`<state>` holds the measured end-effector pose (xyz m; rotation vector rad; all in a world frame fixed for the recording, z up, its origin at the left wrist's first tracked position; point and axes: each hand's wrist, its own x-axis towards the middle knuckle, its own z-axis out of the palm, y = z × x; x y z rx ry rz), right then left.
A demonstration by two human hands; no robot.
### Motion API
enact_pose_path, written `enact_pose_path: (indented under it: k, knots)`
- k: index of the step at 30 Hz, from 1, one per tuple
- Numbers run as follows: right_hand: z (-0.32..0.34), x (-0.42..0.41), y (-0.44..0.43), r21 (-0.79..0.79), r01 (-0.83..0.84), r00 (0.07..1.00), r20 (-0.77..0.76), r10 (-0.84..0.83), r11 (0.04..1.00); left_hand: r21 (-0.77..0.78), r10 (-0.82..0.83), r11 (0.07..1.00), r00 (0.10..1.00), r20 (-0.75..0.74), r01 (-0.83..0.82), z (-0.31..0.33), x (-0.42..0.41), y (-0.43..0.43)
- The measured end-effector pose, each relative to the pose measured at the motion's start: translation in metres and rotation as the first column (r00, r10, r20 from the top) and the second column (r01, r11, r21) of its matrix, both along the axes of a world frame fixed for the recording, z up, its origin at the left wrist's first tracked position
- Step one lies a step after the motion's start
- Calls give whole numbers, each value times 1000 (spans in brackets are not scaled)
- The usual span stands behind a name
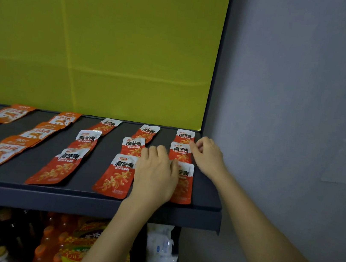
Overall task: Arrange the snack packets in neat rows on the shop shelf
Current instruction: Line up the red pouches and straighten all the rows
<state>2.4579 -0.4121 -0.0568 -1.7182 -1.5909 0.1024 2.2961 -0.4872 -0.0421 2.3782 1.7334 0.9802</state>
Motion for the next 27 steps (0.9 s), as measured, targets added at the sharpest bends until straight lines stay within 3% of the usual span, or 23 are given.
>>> enact_pose_path:
  k: [3, 6, 9, 20, 27]
  knots:
    - [2, 1, -12, 34, -120, 989, -85, 123, 992, -179, -119, 977, 993, -9, 116, 3, 1, 10]
    - [5, -2, -23, -113, -255, 967, -38, 252, 960, -239, -155, 962, 985, -81, 132, -2, 5, 15]
    - [3, -4, -27, -245, -274, 958, 17, 287, 930, -254, -170, 957, 980, -108, 138, -5, 8, 17]
    - [8, 2, -21, -289, -311, 949, -41, 313, 905, -195, -126, 976, 983, -133, 99, -6, 19, 21]
    - [27, -9, -30, -231, -309, 942, 63, 331, 923, 5, -78, 997, 993, 92, 78, 21, -26, 8]
